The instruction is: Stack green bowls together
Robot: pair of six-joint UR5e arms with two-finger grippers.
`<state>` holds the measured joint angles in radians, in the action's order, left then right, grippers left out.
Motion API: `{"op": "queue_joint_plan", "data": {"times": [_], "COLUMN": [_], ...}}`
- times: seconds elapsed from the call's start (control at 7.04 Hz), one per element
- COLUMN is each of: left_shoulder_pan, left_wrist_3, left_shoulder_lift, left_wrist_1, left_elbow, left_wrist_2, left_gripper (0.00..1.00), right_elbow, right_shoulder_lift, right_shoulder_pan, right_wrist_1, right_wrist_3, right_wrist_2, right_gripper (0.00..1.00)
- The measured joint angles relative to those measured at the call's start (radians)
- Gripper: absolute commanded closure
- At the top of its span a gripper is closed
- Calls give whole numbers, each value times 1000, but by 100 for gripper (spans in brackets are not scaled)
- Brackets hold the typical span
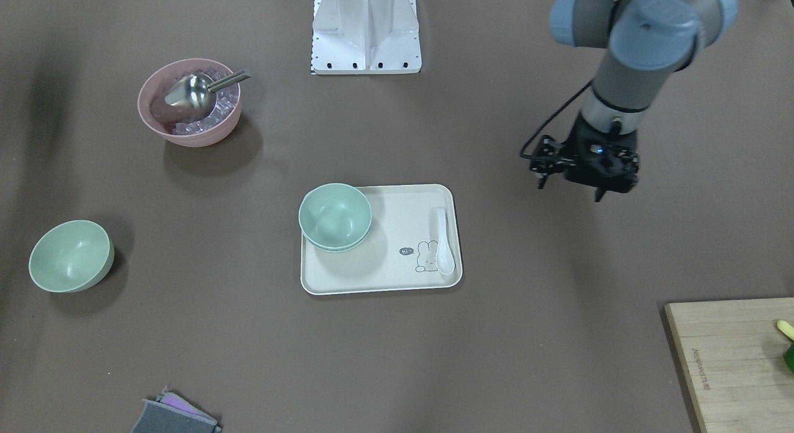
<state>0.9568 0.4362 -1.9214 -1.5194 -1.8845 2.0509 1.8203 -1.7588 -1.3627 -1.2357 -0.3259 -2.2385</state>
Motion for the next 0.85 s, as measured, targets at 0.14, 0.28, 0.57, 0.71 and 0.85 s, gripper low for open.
{"op": "queue_joint_plan", "data": {"times": [0.14, 0.28, 0.57, 0.71, 0.85], "left_shoulder_pan": [148, 311, 533, 585, 607], "left_wrist_3": [-247, -506, -844, -915, -944], "left_shoulder_lift": [90, 151, 206, 219, 235], "left_wrist_1": [9, 14, 7, 5, 5], "left_elbow": [9, 75, 243, 279, 295], "left_wrist_2": [84, 175, 244, 213, 175], "left_gripper": [1, 1, 1, 1, 1], "right_elbow": [-23, -69, -194, -242, -269], "right_shoulder_lift": [21, 64, 177, 229, 270], "right_shoulder_pan": [1, 1, 10, 31, 63], "right_wrist_1": [-1, -1, -1, -1, 0], "right_wrist_3": [-1, -2, -7, -20, -57], "right_wrist_2": [1, 2, 2, 5, 9], "right_gripper": [3, 3, 4, 4, 4]}}
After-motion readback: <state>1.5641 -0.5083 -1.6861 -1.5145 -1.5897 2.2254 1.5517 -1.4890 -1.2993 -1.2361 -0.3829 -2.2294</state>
